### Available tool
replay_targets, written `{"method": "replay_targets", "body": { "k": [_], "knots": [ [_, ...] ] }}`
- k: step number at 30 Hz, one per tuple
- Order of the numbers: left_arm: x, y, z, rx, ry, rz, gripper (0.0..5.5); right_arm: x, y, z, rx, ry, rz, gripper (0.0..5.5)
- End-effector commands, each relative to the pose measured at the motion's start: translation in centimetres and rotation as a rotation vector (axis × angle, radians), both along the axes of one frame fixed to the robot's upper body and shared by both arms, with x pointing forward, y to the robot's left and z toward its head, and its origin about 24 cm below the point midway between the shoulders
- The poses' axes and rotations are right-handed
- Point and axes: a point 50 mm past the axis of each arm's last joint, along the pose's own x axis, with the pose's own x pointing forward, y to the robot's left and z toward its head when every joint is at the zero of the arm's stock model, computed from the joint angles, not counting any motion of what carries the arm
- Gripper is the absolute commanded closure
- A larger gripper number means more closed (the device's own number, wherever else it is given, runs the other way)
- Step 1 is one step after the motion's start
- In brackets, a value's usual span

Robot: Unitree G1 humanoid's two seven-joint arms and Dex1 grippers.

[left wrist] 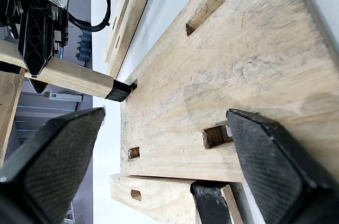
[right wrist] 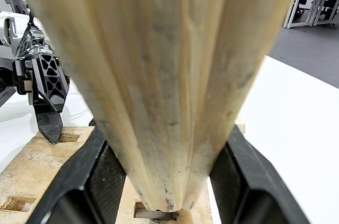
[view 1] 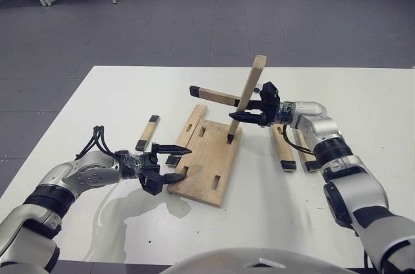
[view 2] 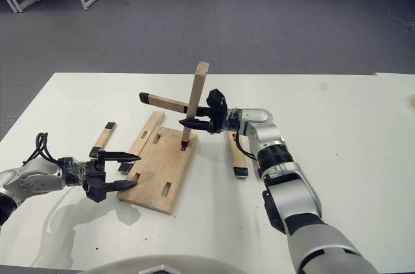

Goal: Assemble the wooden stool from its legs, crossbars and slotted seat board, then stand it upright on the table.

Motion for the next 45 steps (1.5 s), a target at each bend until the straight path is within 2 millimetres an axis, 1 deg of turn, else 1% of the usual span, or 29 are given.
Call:
{"method": "replay_targets", "body": {
  "k": [1,5,9,11,13,15,17,18,19,21,22,23,25,26,27,28,30,33,35,36,37,39,41,43,45],
  "knots": [
    [-3.9,1.4,-6.4,0.332,0.293,-0.003,1.21,-0.6,-0.3,-0.4,-0.05,-0.003,0.02,3.47],
    [-3.9,1.2,-6.4,0.314,0.294,0.016,1.21,-1.9,-0.3,-1.5,-0.044,0.006,0.028,3.47],
    [-4.1,0.8,-6.5,0.296,0.297,0.03,1.21,-2.1,-0.2,-1.2,-0.029,0.006,0.008,3.47],
    [-4.1,0.6,-6.5,0.289,0.296,0.033,1.21,-2.3,-0.2,-1.4,-0.024,0.011,-0.007,3.47],
    [-3.9,0.4,-6.5,0.282,0.294,0.035,1.21,-2.7,-0.3,-2.3,-0.035,0.032,-0.029,3.47],
    [-3.5,-0.1,-6.3,0.265,0.284,0.041,1.21,-2.8,-1.0,-4.4,-0.09,0.077,-0.124,3.47],
    [-3.1,-0.7,-6.0,0.236,0.28,0.052,1.21,-2.7,-2.9,-7.0,-0.217,0.135,-0.296,3.47],
    [-3.0,-0.9,-5.9,0.223,0.284,0.057,1.21,-3.0,-3.5,-7.7,-0.251,0.158,-0.327,3.47],
    [-3.0,-1.2,-5.8,0.213,0.288,0.059,1.21,-3.2,-4.0,-8.1,-0.269,0.178,-0.337,3.47],
    [-2.9,-1.8,-5.4,0.174,0.299,0.074,1.21,-4.2,-4.7,-8.7,-0.308,0.223,-0.295,3.47],
    [-2.7,-2.3,-5.1,0.149,0.3,0.079,1.21,-5.1,-5.2,-9.3,-0.336,0.256,-0.253,3.47],
    [-2.5,-2.9,-4.7,0.124,0.297,0.082,1.21,-6.7,-5.8,-10.1,-0.376,0.313,-0.182,3.47],
    [-2.2,-3.8,-4.1,0.081,0.293,0.091,1.21,-11.5,-6.9,-11.9,-0.467,0.487,0.027,3.47],
    [-2.1,-4.1,-3.9,0.064,0.294,0.1,1.21,-13.5,-7.2,-12.2,-0.493,0.56,0.115,3.47],
    [-2.1,-4.3,-3.7,0.05,0.294,0.109,1.21,-14.8,-7.5,-12.4,-0.519,0.594,0.157,3.47],
    [-2.0,-4.5,-3.6,0.033,0.294,0.126,1.21,-14.9,-7.7,-12.5,-0.543,0.598,0.134,3.47],
    [-1.9,-4.9,-3.3,-0.003,0.293,0.16,1.21,-13.7,-8.3,-12.4,-0.571,0.589,0.006,3.47],
    [-2.3,-6.0,-3.1,-0.044,0.305,0.179,1.21,-11.8,-9.0,-12.7,-0.554,0.669,-0.178,3.47],
    [-2.8,-6.5,-3.1,-0.052,0.32,0.178,1.21,-10.9,-9.3,-12.9,-0.528,0.73,-0.245,3.47],
    [-2.9,-6.6,-3.2,-0.051,0.325,0.179,1.21,-10.6,-9.3,-12.9,-0.516,0.746,-0.26,3.47],
    [-3.0,-6.6,-3.2,-0.049,0.329,0.178,1.21,-9.9,-9.4,-12.6,-0.499,0.748,-0.285,3.47],
    [-3.0,-6.6,-3.2,-0.046,0.331,0.185,1.21,-7.9,-9.2,-11.2,-0.484,0.677,-0.303,3.47],
    [-2.9,-6.6,-3.1,-0.043,0.33,0.188,1.21,-6.9,-8.5,-9.9,-0.458,0.62,-0.277,3.47],
    [-3.0,-6.6,-3.2,-0.042,0.332,0.193,1.21,-7.2,-7.4,-9.1,-0.462,0.56,-0.207,3.47],
    [-3.1,-6.7,-3.3,-0.042,0.337,0.202,1.21,-7.9,-6.3,-8.8,-0.481,0.509,-0.14,3.47]
  ]
}}
